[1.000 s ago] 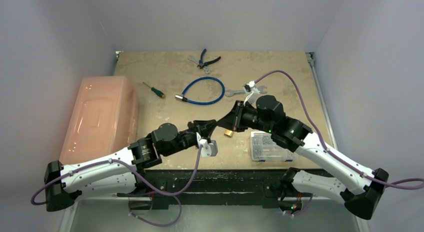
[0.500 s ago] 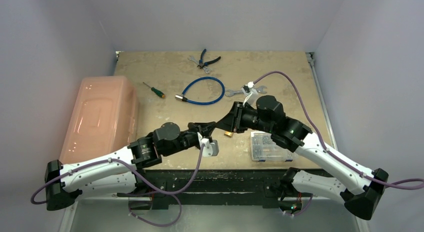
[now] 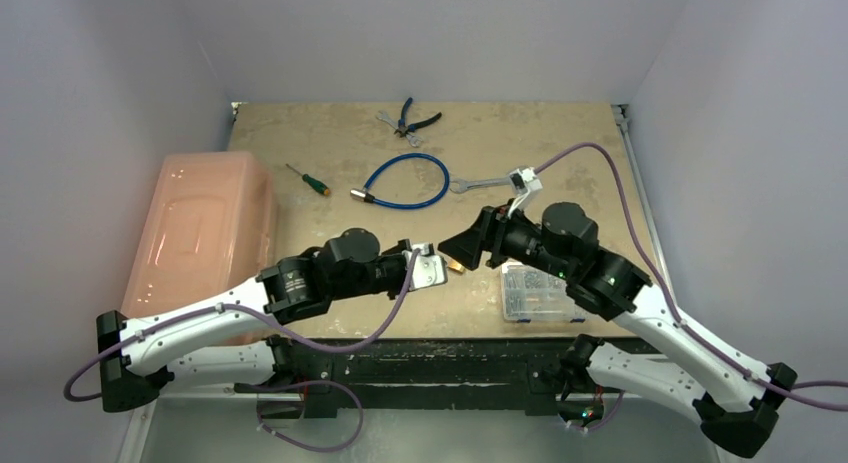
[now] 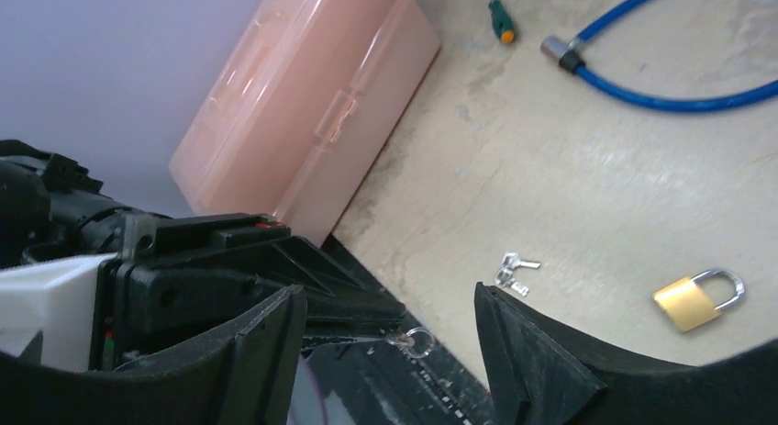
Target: Unlock with the key
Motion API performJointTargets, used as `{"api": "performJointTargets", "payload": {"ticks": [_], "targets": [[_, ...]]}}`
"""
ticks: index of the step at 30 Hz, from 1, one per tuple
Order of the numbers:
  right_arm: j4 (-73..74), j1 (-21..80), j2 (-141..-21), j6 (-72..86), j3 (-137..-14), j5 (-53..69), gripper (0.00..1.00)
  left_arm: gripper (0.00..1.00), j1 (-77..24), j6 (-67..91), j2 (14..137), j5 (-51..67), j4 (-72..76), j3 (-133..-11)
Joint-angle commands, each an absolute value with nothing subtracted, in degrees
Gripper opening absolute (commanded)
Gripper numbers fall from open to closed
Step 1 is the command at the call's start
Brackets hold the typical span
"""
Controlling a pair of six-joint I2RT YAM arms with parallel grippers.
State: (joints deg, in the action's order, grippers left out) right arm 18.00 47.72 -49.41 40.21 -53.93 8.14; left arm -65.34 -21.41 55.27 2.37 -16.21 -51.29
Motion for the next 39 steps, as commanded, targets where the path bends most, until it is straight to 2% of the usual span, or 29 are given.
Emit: {"api": "performJointTargets", "payload": {"ticks": [1, 7, 15, 19, 31, 39], "targets": [[12.4, 47.9, -44.2, 30.2, -49.5, 2.9, 0.74, 0.00, -65.6, -7.9, 58.3, 4.4, -25.6, -57.8], [5.3, 47.9, -37.7, 21.5, -41.5, 1.9, 0.74, 0.00, -65.5, -1.2, 60.3, 8.1, -30.3, -59.4], [-16.3, 48.0, -31.4, 20.5, -26.5, 18.1, 0.74, 0.00, -65.5, 6.9, 64.8, 11.4, -39.0, -64.8], [-24.9, 48.3, -31.8, 21.9, -22.5, 24.5, 0.69, 0.00, -65.5, 7.9, 63.6, 12.7, -39.8, -64.6], [-37.7, 52.5, -36.4, 22.9, -18.0, 31.1, 0.61, 0.00, -65.5, 5.2, 62.1, 15.8, -40.6, -63.7], [-37.5, 56.6, -41.2, 18.5, -18.6, 29.7, 0.54, 0.00, -65.5, 3.9, 60.0, 16.6, -40.2, -64.3]]}}
